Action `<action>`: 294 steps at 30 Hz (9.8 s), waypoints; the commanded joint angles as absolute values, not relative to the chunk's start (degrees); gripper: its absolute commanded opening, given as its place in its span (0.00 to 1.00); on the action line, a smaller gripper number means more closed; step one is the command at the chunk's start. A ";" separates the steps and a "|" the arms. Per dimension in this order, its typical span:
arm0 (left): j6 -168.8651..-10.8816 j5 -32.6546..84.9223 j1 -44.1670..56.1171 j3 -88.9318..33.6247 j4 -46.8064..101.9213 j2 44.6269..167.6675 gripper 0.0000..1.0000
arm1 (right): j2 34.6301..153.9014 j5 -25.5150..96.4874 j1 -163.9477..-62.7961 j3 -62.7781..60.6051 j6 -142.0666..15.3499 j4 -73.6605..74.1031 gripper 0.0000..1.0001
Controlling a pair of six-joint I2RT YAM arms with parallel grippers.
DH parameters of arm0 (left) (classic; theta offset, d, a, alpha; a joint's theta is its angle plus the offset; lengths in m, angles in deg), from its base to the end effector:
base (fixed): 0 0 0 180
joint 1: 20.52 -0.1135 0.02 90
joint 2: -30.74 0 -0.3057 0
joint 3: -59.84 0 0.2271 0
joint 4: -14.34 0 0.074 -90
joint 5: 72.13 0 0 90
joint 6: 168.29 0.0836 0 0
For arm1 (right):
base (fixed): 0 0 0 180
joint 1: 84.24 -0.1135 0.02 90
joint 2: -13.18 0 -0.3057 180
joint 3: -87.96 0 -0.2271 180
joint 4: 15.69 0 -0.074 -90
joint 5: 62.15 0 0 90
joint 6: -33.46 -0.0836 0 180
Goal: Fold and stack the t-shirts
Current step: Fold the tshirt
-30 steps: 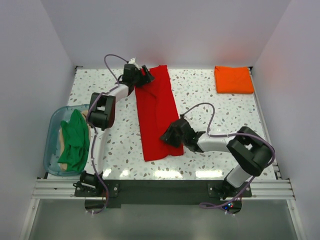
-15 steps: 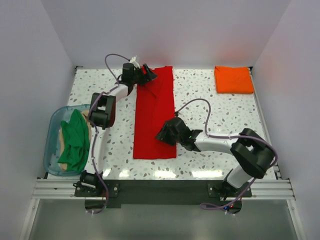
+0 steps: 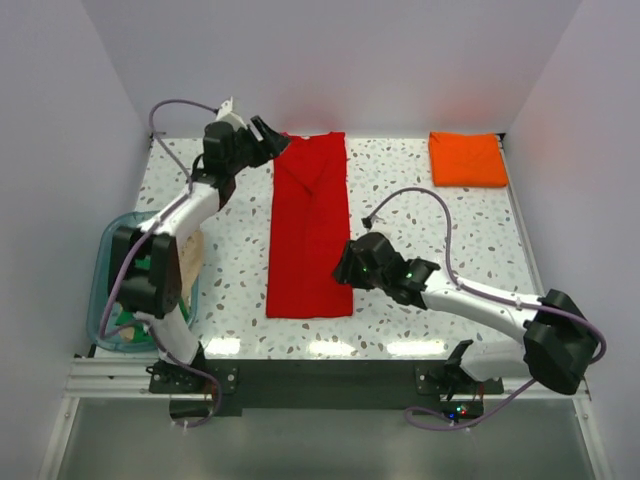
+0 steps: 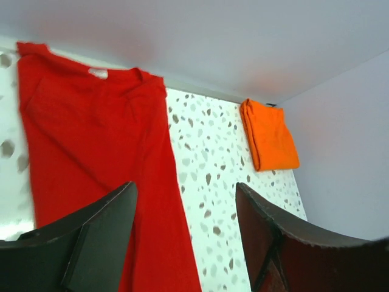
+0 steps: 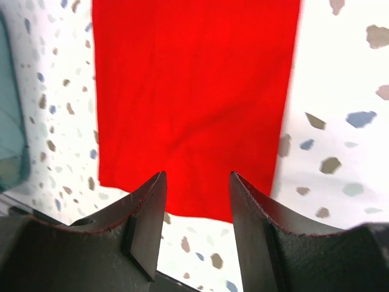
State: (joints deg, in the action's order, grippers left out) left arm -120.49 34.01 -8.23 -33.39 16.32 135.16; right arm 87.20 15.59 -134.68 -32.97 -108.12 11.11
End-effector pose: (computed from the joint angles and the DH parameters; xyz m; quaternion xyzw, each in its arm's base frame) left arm 0.4535 -0.1226 0.3303 -0.1159 0.7720 -0.3794 0.4966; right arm 0.1865 0.1979 0.2451 0.0527 0.9070 0.2546 0.3314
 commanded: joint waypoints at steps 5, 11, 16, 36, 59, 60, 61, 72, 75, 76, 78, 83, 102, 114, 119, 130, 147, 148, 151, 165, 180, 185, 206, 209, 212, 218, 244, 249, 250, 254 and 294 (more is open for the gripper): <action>-124.17 10.06 1.00 -4.38 31.66 107.94 0.64 | 82.53 17.30 -134.52 -37.61 -103.57 15.62 0.49; -129.62 7.32 4.79 17.51 37.21 86.84 0.57 | 83.49 21.94 -134.52 -39.98 -102.86 14.22 0.49; -130.59 9.96 6.02 25.96 42.84 75.32 0.54 | 84.46 23.10 -134.52 -43.23 -104.62 11.41 0.49; -140.78 6.19 21.57 30.28 48.21 77.23 0.45 | 86.92 24.07 -134.43 -47.80 -110.16 5.69 0.45; -145.61 5.39 30.70 32.56 45.04 81.28 0.00 | 82.45 25.21 -134.26 -53.33 -109.46 6.65 0.00; -145.97 5.31 31.41 32.48 45.30 81.10 0.00 | 80.44 25.38 -134.25 -53.78 -109.28 7.01 0.00; -146.49 5.13 32.29 32.30 45.65 80.84 0.00 | 79.55 25.65 -134.25 -54.91 -109.28 7.53 0.00; -147.73 -0.75 40.38 21.95 52.07 80.57 0.00 | 65.31 26.54 -134.17 -54.85 -106.30 17.54 0.00; -145.54 -3.74 39.95 17.99 53.04 83.12 0.00 | 66.35 24.07 -134.25 -48.61 -103.40 21.41 0.00; -144.40 -4.36 39.25 15.45 53.39 83.82 0.00 | 68.19 22.76 -134.25 -45.20 -102.08 22.03 0.00; -143.25 -5.59 38.02 12.28 53.31 85.75 0.00 | 70.39 21.61 -134.17 -41.84 -101.02 22.30 0.00; -137.19 -2.00 28.18 9.27 48.04 89.27 0.00 | 83.11 20.46 -131.98 -30.07 -97.51 21.60 0.00; -127.69 9.78 5.15 -13.22 36.51 120.91 0.00 | 115.65 31.09 -111.59 -4.41 -95.39 12.54 0.00; -126.63 12.68 -0.30 -21.31 38.01 128.03 0.00 | 121.47 32.15 -108.60 3.26 -95.21 12.99 0.00; -126.72 13.83 -1.71 -23.07 37.66 129.97 0.00 | 122.16 33.47 -106.93 5.09 -95.48 12.19 0.00; -124.88 18.91 -4.18 -28.69 34.41 138.05 0.00 | 129.98 38.12 -103.76 10.38 -96.27 11.41 0.00; -122.68 21.39 -6.99 -26.24 28.98 135.09 0.62 | 132.46 40.85 -101.74 15.74 -93.73 12.37 0.35; -122.59 21.56 -6.99 -25.28 28.35 134.20 0.63 | 131.32 40.51 -101.82 15.39 -93.37 12.46 0.40; -122.59 22.53 -6.11 -23.78 27.12 131.38 0.63 | 129.12 39.54 -101.91 13.28 -92.23 11.49 0.53; -128.73 21.39 5.14 -13.85 20.79 132.96 0.00 | 133.66 36.90 -112.81 16.26 -86.96 12.80 0.20; -131.99 20.07 7.07 -1.54 15.42 134.72 0.00 | 149.41 37.33 -113.25 32.87 -87.22 14.23 0.17; -132.00 19.63 7.25 2.15 15.25 134.45 0.00 | 150.65 40.24 -112.72 33.32 -87.22 10.35 0.27; -131.73 20.77 7.25 8.57 14.10 129.18 0.00 | 127.54 31.28 -112.72 13.99 -82.82 3.05 0.56; -131.82 20.86 7.25 9.18 14.02 128.30 0.00 | 126.22 29.61 -113.60 10.74 -83.35 3.49 0.45; -131.91 21.21 7.16 9.62 13.93 127.60 0.00 | 126.82 28.02 -115.00 10.20 -83.26 5.24 0.30; -131.82 21.56 7.25 10.32 14.02 126.46 0.00 | 131.92 24.86 -117.46 11.87 -83.26 8.67 0.19; -128.57 22.27 3.48 9.36 19.11 115.58 0.21 | 128.33 20.28 -118.87 13.98 -78.96 16.15 0.78; -127.25 21.30 2.06 9.44 23.24 110.38 0.27 | 121.92 20.99 -118.87 12.41 -80.09 19.31 0.81; -127.25 21.39 2.06 9.80 23.94 109.15 0.27 | 119.56 21.08 -118.70 10.49 -80.45 19.57 0.81; -127.60 21.91 2.06 13.39 23.60 107.30 0.28 | 113.83 22.04 -118.87 2.75 -84.49 19.84 0.75; -130.24 22.00 2.15 20.78 11.47 117.84 0.22 | 110.65 35.40 -113.51 -32.33 -101.10 -2.66 0.42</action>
State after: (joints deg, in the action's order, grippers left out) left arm -130.32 22.47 2.00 18.89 10.00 115.80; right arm 108.86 34.37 -113.81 -30.26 -100.07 -1.59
